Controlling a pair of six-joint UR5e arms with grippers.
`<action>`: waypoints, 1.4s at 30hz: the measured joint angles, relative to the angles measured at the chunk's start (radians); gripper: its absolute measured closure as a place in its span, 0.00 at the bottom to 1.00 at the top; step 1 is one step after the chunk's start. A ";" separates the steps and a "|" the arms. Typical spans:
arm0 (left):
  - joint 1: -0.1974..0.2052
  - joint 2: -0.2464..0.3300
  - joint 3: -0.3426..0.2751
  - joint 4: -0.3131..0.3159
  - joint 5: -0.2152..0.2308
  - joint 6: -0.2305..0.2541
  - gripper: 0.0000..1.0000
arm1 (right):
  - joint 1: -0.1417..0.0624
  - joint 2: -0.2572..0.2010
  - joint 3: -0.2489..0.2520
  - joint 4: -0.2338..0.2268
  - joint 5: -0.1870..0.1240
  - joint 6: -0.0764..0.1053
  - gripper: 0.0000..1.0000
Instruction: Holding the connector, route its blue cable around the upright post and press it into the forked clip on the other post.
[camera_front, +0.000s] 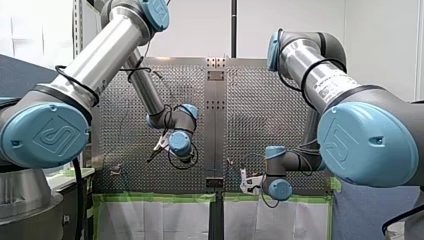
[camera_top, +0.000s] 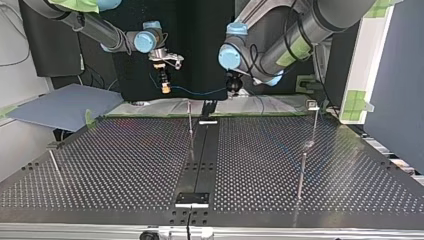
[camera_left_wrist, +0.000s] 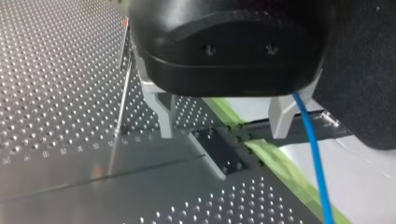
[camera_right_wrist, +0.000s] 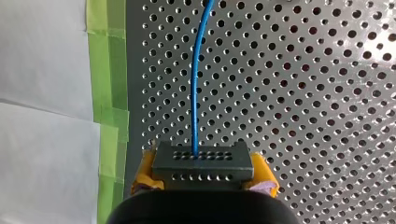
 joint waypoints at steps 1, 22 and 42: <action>-0.004 -0.001 0.000 0.000 -0.001 -0.001 0.00 | 0.000 0.000 0.000 0.000 0.000 0.000 1.00; -0.068 -0.057 0.009 0.094 -0.062 -0.016 0.00 | 0.001 0.000 -0.001 0.000 0.000 -0.003 1.00; -0.096 -0.059 0.022 0.115 -0.067 -0.064 0.00 | 0.002 -0.001 -0.001 -0.003 -0.003 -0.006 1.00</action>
